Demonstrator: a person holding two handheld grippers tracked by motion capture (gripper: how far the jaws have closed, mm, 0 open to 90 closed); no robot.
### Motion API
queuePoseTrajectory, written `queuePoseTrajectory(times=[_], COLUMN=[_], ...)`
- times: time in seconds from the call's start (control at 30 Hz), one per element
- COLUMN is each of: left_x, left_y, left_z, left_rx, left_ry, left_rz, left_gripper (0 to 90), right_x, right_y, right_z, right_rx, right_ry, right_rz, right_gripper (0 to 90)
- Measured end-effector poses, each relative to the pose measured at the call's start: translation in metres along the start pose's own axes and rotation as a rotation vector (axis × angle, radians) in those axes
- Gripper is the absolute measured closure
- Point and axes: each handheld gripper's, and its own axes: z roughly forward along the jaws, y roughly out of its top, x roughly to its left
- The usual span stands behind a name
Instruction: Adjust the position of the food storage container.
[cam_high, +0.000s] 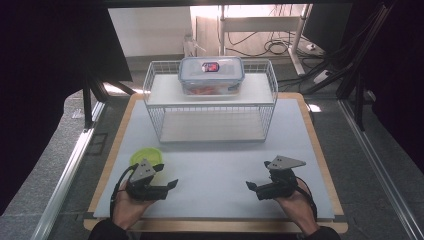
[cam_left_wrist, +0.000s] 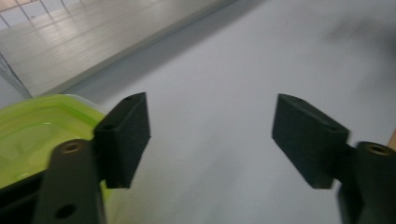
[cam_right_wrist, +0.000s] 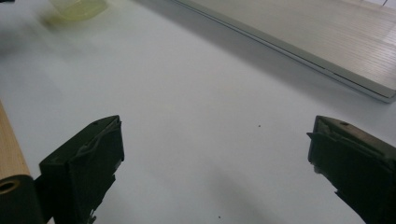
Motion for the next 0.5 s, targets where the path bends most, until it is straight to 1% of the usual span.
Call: queuePoseTrajectory(times=[0.03, 0.07, 0.1, 0.13, 0.2, 0.23, 0.27, 0.3, 0.33, 0.4, 0.43, 0.5], left_x=[0.005, 0.009, 0.011, 0.015, 0.02, 0.023, 0.023, 0.03, 0.034, 0.043, 0.046, 0.053], left_y=[0.001, 0.001, 0.002, 0.003, 0.006, 0.006, 0.006, 0.007, 0.006, 0.004, 0.002, 0.001], left_z=[-0.003, -0.005, -0.006, -0.009, -0.012, -0.014, -0.014, -0.017, -0.018, -0.019, -0.02, -0.022], left_rx=[-0.016, -0.021, -0.023, -0.027, -0.04, -0.042, -0.042, -0.041, -0.04, -0.044, -0.047, -0.037], left_ry=[-0.021, -0.029, -0.023, -0.007, -0.002, 0.01, 0.01, 0.025, 0.036, 0.034, 0.046, 0.062], left_rz=[-0.035, -0.05, -0.054, -0.056, -0.067, -0.068, -0.068, -0.076, -0.083, -0.109, -0.119, -0.133], left_gripper=[32.7, 37.8, 42.1, 45.4, 53.2, 57.0, 60.5, 64.3, 66.6, 71.8, 74.0, 78.4], right_x=[0.0, 0.0, 0.0, 0.0, -0.002, -0.002, -0.003, -0.003, -0.003, -0.004, -0.004, -0.005], right_y=[0.0, 0.001, 0.001, 0.001, 0.002, 0.001, 0.001, 0.001, 0.001, 0.001, 0.0, 0.0], right_z=[0.0, -0.001, -0.002, -0.002, -0.003, -0.003, -0.003, -0.002, -0.002, -0.002, -0.002, -0.002], right_rx=[-0.001, -0.003, -0.006, -0.006, -0.01, -0.01, -0.008, -0.006, -0.004, 0.0, 0.005, 0.009], right_ry=[0.001, -0.001, -0.009, -0.013, -0.013, -0.014, -0.017, -0.019, -0.02, -0.02, -0.024, -0.034], right_rz=[-0.004, -0.013, -0.016, -0.017, -0.008, -0.003, -0.001, 0.0, 0.001, -0.004, -0.007, -0.006], right_gripper=[4.6, 4.8, 4.9, 5.0, 5.0, 5.0, 5.1, 5.1, 5.1, 5.3, 5.4, 5.5])
